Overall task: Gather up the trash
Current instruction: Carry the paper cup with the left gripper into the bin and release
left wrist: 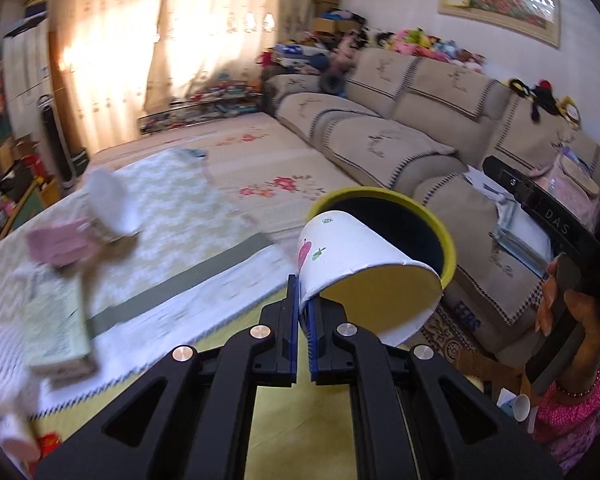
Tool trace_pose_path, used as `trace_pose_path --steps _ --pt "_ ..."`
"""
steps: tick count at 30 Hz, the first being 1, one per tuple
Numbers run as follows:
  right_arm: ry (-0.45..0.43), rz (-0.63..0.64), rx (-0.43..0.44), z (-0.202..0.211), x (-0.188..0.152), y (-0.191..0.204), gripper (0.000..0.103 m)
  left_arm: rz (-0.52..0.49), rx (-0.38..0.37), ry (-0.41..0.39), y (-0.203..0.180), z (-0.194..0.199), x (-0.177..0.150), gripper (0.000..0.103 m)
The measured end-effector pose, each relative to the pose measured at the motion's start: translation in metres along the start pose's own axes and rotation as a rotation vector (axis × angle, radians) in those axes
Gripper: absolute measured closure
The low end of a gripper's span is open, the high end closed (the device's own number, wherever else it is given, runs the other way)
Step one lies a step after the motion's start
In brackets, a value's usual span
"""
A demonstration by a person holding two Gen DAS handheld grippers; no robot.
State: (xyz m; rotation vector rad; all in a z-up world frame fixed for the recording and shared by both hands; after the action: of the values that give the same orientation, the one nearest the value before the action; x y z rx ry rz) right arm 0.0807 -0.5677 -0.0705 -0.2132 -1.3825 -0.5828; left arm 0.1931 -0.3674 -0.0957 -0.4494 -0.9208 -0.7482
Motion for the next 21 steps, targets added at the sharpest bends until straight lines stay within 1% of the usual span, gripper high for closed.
trace_pose_path --steps 3,7,10,12,13,14,15,17,19,21 --pt "0.002 -0.013 -0.021 -0.002 0.000 -0.017 0.038 -0.044 -0.044 0.013 -0.028 -0.030 0.015 0.098" --pt "0.000 -0.024 -0.036 -0.003 0.000 -0.027 0.038 -0.078 -0.070 0.032 -0.055 -0.069 0.025 0.098" --pt "-0.002 -0.025 -0.052 -0.002 -0.001 -0.035 0.037 -0.063 -0.085 0.046 -0.066 -0.096 0.031 0.097" --pt "-0.001 -0.040 -0.057 -0.002 -0.001 -0.040 0.035 -0.051 -0.078 0.063 -0.070 -0.114 0.033 0.088" --pt "0.000 -0.046 -0.059 -0.002 -0.001 -0.043 0.035 -0.045 -0.073 0.067 -0.068 -0.120 0.033 0.079" --pt "0.000 -0.047 -0.060 -0.002 -0.001 -0.044 0.035 -0.037 -0.072 0.069 -0.067 -0.121 0.032 0.075" --pt "0.000 -0.048 -0.059 -0.001 -0.002 -0.045 0.035 -0.026 -0.071 0.065 -0.066 -0.120 0.033 0.075" --pt "0.003 -0.047 -0.054 -0.002 -0.002 -0.046 0.035 -0.019 -0.073 0.049 -0.063 -0.112 0.033 0.068" --pt "0.009 -0.048 -0.046 -0.003 -0.003 -0.041 0.035 -0.012 -0.059 0.026 -0.057 -0.097 0.034 0.062" --pt "0.016 -0.047 -0.029 -0.004 -0.005 -0.036 0.035 0.009 -0.055 0.005 -0.047 -0.077 0.031 0.060"
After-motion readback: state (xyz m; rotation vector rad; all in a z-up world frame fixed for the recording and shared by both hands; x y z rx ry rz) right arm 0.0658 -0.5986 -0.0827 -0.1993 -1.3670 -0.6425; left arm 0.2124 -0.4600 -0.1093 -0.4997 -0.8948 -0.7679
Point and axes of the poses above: each gripper's, at about its wrist camera, not at the fingertips, and z roughly against the way its jaws point, y to its left, x to its top, the point moved 4 cm from there along -z, roughly the way its jaws point, and after that the axes turned 9 degrees about -y, right-handed, at the moved point
